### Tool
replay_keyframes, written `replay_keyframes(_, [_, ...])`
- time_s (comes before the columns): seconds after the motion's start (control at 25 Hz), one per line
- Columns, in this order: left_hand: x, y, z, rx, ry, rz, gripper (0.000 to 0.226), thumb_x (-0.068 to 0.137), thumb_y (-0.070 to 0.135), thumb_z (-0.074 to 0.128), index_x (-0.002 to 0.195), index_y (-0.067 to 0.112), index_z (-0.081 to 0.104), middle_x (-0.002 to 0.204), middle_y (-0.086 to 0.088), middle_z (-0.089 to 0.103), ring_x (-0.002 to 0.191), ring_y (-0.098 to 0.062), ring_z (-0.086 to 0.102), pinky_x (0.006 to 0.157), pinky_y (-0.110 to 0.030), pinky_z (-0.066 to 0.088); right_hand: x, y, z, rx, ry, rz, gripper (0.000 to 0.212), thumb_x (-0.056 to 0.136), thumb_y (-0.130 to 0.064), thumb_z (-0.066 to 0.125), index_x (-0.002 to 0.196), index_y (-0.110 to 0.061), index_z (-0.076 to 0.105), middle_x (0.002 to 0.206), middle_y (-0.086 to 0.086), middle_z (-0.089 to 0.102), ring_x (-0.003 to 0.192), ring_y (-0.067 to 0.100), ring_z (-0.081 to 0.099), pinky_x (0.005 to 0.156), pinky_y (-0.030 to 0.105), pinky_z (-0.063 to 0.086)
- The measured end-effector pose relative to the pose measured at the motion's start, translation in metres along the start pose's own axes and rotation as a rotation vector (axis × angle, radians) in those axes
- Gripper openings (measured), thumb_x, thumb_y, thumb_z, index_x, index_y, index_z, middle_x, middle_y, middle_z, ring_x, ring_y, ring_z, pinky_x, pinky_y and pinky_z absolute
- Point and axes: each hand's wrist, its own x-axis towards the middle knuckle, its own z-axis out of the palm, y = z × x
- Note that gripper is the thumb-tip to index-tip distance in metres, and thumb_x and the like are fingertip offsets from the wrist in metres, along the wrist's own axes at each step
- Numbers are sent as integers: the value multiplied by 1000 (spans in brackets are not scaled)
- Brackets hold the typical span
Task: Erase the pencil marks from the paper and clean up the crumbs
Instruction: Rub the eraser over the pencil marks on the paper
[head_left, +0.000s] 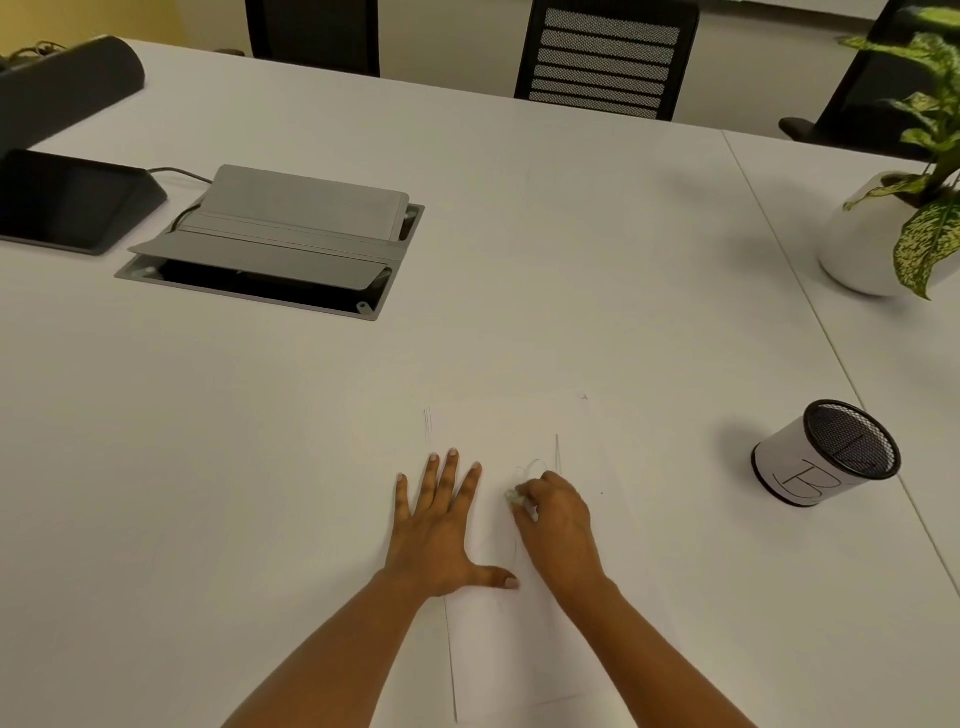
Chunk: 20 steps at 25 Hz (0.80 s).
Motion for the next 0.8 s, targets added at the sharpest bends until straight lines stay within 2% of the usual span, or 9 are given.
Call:
replay_keyframes(0.08, [2,-2,4,18,12,5,136,23,100,-2,133,28,-38,141,0,-41,132,-22,-37,99,-46,-31,-17,-3,5,20,-33,-45,15,86,-8,57,93,0,66,83,9,60,80,20,55,65,5,30])
replay_keyframes(0.2, [4,-3,6,57,68,23,126,32,99,-5,137,33,-28,150,-5,-25,135,-19,-28,100,-44,-29,-34,-5,11,61,-89,-111,12,84,-7,58,89,0,67,77,2,53,76,12,49,63,2,29])
replay_keyframes(0.36, [1,-1,2,15,-2,6,138,21,100,-3,132,25,-38,138,1,-46,130,-21,-40,92,-44,-36,-5,-4,9,45,-58,-101,14,85,-10,58,90,0,67,83,14,63,75,12,47,62,2,26])
replay_keyframes(0.52, [1,-1,1,12,-5,-4,139,21,100,-1,131,23,-37,139,1,-44,131,-23,-38,94,-44,-34,20,-9,8,44,23,9,15,86,-9,56,92,1,65,87,14,62,75,11,46,58,2,27])
replay_keyframes(0.72, [3,-1,2,5,-26,0,134,20,99,-3,128,29,-39,140,2,-44,128,-19,-43,91,-44,-37,-20,-3,10,49,-84,-125,13,85,-10,58,90,-1,67,78,4,54,75,12,48,61,3,29])
replay_keyframes(0.8, [3,-1,1,6,-27,-6,133,21,99,-1,128,31,-40,140,2,-44,128,-19,-43,94,-48,-35,-21,3,5,39,-102,-150,14,84,-13,60,91,-3,67,77,1,52,73,11,47,60,3,30])
